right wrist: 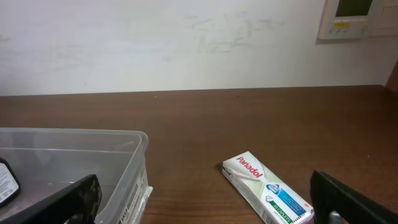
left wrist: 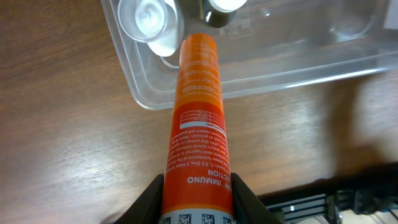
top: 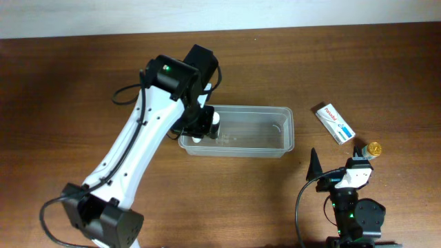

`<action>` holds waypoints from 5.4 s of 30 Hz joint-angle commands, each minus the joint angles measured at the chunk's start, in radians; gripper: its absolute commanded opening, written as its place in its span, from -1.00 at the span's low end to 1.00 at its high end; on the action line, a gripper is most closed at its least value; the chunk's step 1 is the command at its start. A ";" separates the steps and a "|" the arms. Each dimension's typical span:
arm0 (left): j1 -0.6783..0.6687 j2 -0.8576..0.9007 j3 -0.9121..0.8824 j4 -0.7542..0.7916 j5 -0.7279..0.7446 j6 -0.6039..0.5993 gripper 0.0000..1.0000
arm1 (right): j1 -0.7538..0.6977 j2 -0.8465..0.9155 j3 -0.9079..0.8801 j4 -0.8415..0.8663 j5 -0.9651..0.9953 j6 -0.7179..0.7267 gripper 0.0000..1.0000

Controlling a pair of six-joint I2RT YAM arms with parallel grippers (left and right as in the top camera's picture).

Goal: Pack container
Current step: 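Lift the orange tube and carry it over the container, then lower the orange tube into the container with the left gripper, then open the left gripper and retract the left arm to the left side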

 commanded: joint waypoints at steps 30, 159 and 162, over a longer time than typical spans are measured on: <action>-0.077 0.183 0.018 0.012 -0.163 0.197 -0.53 | 0.002 -0.003 -0.005 -0.006 0.005 0.008 0.97; 0.688 0.217 0.608 0.029 -0.203 -0.034 0.98 | 0.002 -0.003 -0.005 -0.006 0.005 0.008 0.97; 0.703 0.217 0.608 0.005 -0.203 -0.034 0.98 | 0.002 -0.003 -0.005 -0.006 0.005 0.008 0.97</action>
